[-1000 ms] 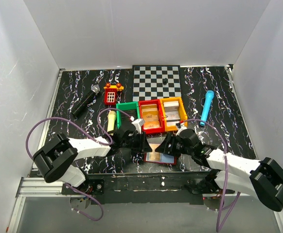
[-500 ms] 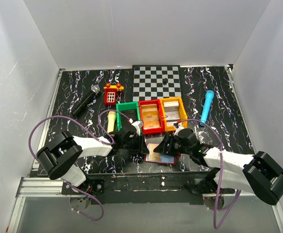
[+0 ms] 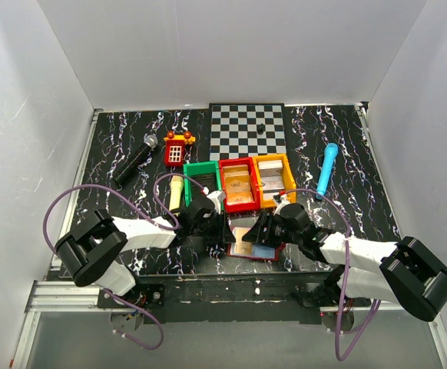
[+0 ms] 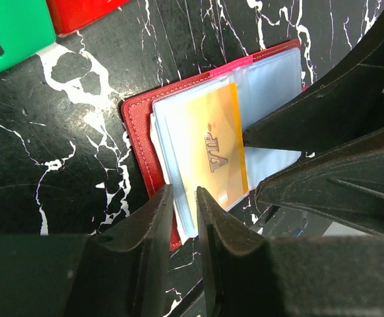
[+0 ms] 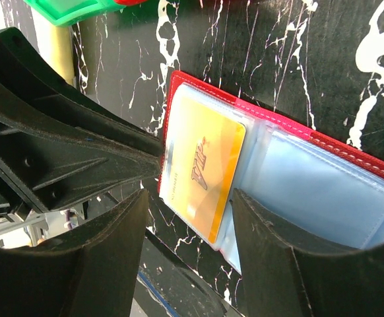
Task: Take the credit cards out of the card holder
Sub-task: Remove the credit card from the card holder.
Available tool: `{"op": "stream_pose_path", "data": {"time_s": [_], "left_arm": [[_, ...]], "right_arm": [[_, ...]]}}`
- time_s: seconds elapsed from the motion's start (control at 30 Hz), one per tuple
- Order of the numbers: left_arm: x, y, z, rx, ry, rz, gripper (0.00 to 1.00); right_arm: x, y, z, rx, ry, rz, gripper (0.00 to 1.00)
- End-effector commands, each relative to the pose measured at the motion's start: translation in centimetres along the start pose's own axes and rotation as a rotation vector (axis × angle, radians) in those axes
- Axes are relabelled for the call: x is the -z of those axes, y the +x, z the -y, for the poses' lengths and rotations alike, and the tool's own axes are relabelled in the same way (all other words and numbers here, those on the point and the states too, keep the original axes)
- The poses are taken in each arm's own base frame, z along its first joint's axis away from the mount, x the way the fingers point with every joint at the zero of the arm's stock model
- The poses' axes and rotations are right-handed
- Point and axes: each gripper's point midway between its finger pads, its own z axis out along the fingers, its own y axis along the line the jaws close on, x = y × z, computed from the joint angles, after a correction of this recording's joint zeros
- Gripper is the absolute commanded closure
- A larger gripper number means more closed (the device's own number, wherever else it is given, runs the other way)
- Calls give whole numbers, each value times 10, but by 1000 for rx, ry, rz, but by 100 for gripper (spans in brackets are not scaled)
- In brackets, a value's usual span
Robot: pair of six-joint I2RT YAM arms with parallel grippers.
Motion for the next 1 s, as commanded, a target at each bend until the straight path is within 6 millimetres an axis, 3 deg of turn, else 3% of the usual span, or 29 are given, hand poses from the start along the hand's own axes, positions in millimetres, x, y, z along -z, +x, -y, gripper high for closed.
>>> {"op": "stream_pose_path", "data": {"time_s": [0.0, 0.3, 0.47, 0.97], "left_arm": [[-1, -7, 1, -3, -2, 22, 80], [-7, 4, -16, 36, -67, -14, 86], [-9, 9, -22, 51, -82, -31, 94], [-13, 16, -29, 63, -98, -48, 100]], "right_arm": [[-1, -5, -3, -2, -20, 21, 39], [0, -4, 0, -12, -27, 18, 38], [0, -4, -2, -13, -45, 16, 38], [-4, 1, 0, -25, -55, -18, 38]]}}
